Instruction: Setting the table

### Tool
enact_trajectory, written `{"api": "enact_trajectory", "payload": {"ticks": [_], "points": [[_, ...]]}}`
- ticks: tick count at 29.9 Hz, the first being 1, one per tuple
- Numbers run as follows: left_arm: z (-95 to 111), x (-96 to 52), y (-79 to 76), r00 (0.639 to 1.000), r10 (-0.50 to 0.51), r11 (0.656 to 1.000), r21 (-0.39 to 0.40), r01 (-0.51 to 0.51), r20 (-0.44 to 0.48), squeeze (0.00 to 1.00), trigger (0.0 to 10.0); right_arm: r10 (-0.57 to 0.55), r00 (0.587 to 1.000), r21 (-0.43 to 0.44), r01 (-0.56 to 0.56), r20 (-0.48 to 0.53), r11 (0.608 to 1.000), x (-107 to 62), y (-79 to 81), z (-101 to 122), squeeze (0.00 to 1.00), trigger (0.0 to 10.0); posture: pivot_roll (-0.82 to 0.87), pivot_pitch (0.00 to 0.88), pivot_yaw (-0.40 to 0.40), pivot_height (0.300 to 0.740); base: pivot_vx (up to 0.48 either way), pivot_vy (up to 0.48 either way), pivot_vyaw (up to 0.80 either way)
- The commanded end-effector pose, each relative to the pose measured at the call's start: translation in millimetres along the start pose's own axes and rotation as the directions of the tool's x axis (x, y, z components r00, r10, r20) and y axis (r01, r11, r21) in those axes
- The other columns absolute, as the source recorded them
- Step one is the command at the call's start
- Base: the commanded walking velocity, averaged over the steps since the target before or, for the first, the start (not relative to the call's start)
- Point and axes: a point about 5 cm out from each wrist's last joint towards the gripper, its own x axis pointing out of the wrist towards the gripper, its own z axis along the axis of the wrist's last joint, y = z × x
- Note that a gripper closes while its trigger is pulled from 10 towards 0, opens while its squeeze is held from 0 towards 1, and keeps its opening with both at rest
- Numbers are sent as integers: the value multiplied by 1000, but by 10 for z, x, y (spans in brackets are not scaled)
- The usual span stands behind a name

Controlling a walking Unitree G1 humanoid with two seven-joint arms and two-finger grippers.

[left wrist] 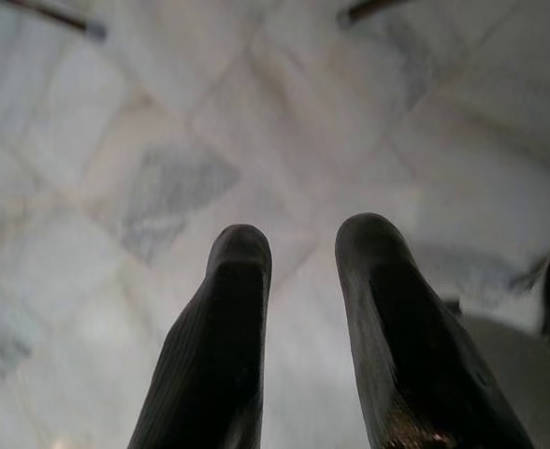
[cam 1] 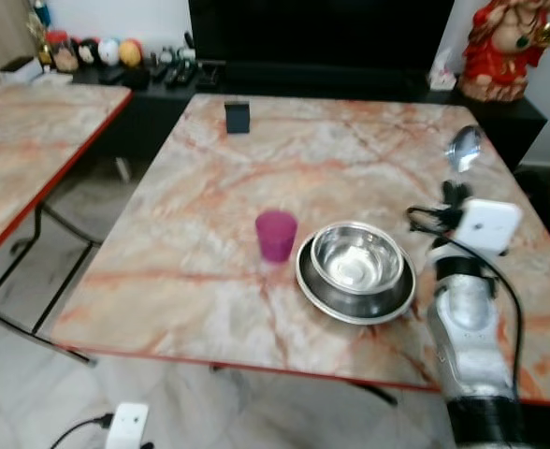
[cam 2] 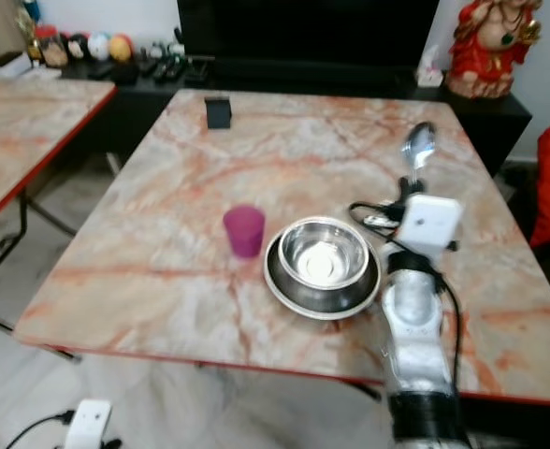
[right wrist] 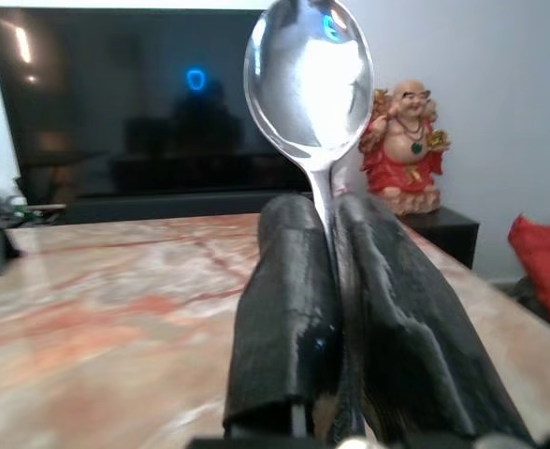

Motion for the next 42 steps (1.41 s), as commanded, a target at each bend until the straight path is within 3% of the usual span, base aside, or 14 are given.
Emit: {"api": "enact_trajectory", "payload": {"ticks": [1, 11, 19, 20, 22, 26, 27, 30, 33, 42], "points": [[31, 12, -73, 1000, -12, 1000, -2, 12, 3, 0, 10000, -39, 999, -15, 39, -11, 999, 8, -123, -14, 0, 10000, 11, 0, 6, 731, 0, 0, 0], [66, 20, -77, 1000, -19, 1000, -1, 19, 8, 0, 10000, -80, 995, -68, 76, -65, 995, -9, -202, -53, 0, 10000, 6, 0, 7, 731, 0, 0, 0], [108, 21, 39, 1000, -15, 1000, 6, 15, 6, 0, 10000, -226, 945, -159, 192, -237, 969, -110, -522, -63, 0, 10000, -25, 0, 22, 731, 0, 0, 0], [108, 21, 39, 1000, -15, 1000, 6, 15, 6, 0, 10000, -226, 945, -159, 192, -237, 969, -110, -522, -63, 0, 10000, -25, 0, 22, 731, 0, 0, 0], [141, 23, 92, 1000, -6, 1000, 1, 5, 8, 0, 10000, -219, 915, -209, 153, -339, 966, -190, -601, -107, 0, 10000, -46, 0, 33, 731, 0, 0, 0], [161, 25, 107, 1000, -6, 1000, 2, 6, 11, 0, 10000, -176, 895, -203, 98, -409, 974, -267, -603, -126, 0, 10000, -50, 0, 36, 731, 0, 0, 0], [180, 30, 96, 1000, -10, 1000, 3, 10, 12, 0, 10000, -147, 865, -187, 63, -480, 980, -351, -604, -185, 0, 10000, -61, 0, 36, 731, 0, 0, 0], [209, 41, 32, 1000, -22, 1000, 4, 22, 16, 0, 10000, -144, 820, -184, 49, -554, 982, -439, -642, -281, 0, 10000, -58, 0, 34, 731, 0, 0, 0], [221, 53, -122, 999, -45, 999, 2, 45, 19, 0, 10000, -91, 761, -125, 13, -642, 992, -519, -629, -383, 0, 10000, -56, 0, 29, 731, 0, 0, 0], [255, 64, -270, 998, -62, 998, -4, 62, 22, 0, 10000, -30, 719, -118, -72, -694, 990, -557, -596, -408, 0, 10000, -53, 0, 18, 731, 0, 0, 0]]}}
